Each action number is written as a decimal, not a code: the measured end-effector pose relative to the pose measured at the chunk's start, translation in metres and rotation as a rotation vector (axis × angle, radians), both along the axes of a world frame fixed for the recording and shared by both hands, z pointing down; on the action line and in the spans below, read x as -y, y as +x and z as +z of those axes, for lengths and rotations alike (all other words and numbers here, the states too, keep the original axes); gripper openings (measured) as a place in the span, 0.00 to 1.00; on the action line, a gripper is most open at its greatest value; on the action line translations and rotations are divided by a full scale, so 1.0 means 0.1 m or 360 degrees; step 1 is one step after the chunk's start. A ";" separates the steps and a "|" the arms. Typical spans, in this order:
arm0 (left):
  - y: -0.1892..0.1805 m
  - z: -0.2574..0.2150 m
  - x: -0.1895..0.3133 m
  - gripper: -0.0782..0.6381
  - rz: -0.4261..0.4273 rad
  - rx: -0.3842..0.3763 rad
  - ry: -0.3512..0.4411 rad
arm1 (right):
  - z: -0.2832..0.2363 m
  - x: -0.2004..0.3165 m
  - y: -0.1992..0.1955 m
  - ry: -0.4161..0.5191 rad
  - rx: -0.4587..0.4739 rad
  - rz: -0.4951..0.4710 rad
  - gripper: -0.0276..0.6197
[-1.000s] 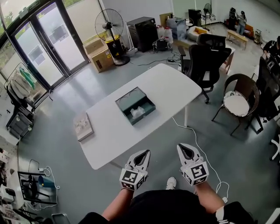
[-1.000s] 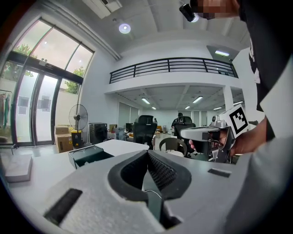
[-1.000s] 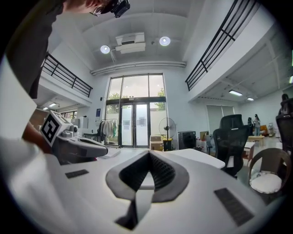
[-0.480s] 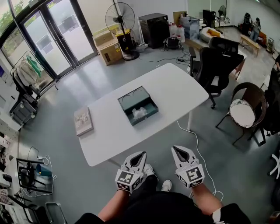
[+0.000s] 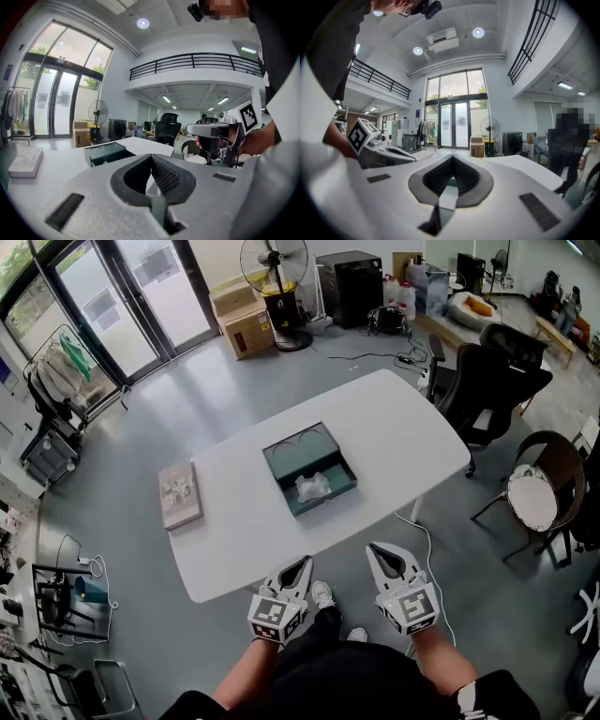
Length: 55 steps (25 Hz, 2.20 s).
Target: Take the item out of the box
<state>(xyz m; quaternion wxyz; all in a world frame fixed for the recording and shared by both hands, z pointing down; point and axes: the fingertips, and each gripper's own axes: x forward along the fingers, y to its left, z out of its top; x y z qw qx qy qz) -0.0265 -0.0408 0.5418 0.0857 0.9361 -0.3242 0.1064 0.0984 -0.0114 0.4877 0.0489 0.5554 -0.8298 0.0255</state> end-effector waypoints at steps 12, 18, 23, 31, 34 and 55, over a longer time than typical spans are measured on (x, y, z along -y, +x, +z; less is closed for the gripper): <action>-0.18 -0.04 1.08 0.12 -0.0051 0.0010 0.0024 | -0.07 1.23 -0.39 -0.0001 -0.0102 -0.0119 0.05; -0.30 -0.08 1.46 0.12 -0.0065 -0.0029 0.0025 | -0.03 1.64 -0.43 -0.0024 -0.0110 -0.0109 0.05; -0.39 -0.08 1.66 0.12 -0.0064 0.0024 0.0069 | 0.01 1.87 -0.41 -0.0035 -0.0069 -0.0079 0.05; -0.29 0.12 1.94 0.12 -0.0054 0.0228 0.0166 | 0.08 2.34 -0.33 -0.0072 -0.0016 -0.0152 0.05; -0.19 0.19 2.00 0.12 -0.0060 0.0293 0.0167 | 0.08 2.48 -0.32 -0.0068 -0.0010 -0.0231 0.05; 0.39 1.20 2.44 0.33 0.0239 0.1059 0.0065 | 0.29 2.82 0.15 -0.0169 0.0002 -0.0530 0.05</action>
